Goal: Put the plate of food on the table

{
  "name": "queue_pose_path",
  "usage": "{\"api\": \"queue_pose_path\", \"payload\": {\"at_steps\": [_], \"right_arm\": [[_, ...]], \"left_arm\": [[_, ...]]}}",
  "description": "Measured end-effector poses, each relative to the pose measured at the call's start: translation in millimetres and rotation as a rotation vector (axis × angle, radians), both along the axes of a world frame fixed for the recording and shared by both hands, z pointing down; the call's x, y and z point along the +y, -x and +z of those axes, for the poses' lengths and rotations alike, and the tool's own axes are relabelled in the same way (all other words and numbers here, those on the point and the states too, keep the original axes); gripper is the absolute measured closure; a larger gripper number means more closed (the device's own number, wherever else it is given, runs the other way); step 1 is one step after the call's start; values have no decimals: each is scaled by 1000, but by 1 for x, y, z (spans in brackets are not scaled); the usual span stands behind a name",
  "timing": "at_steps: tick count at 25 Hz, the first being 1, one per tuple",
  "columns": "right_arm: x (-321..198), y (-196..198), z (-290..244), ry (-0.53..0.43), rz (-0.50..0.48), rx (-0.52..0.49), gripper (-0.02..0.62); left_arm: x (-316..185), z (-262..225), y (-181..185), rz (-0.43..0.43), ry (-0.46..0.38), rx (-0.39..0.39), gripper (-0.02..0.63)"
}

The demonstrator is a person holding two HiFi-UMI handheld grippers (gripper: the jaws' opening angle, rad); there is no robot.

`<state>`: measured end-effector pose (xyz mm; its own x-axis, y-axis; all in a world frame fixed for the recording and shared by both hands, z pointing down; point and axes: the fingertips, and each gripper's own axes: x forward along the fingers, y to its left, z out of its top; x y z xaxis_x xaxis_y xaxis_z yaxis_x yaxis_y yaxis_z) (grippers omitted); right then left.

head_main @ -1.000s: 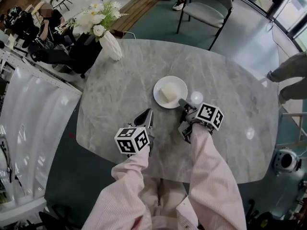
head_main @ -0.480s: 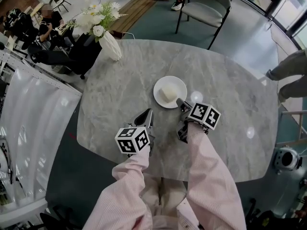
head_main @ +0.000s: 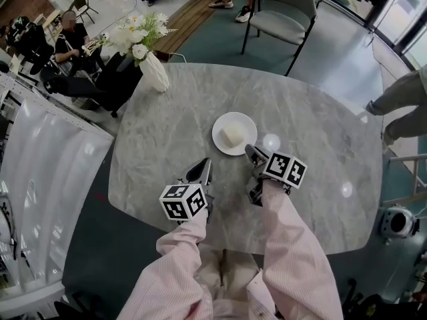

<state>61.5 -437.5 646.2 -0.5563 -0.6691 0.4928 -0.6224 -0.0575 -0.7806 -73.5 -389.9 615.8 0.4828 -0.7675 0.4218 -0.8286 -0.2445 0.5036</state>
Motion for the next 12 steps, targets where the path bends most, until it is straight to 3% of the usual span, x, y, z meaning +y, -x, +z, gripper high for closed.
{"api": "queue_pose_path", "payload": {"at_steps": [12], "right_arm": [[43,5,-72,-239,-140,117,590]], "left_arm": [[31,-66,-8,85,-123,-24,614]]}}
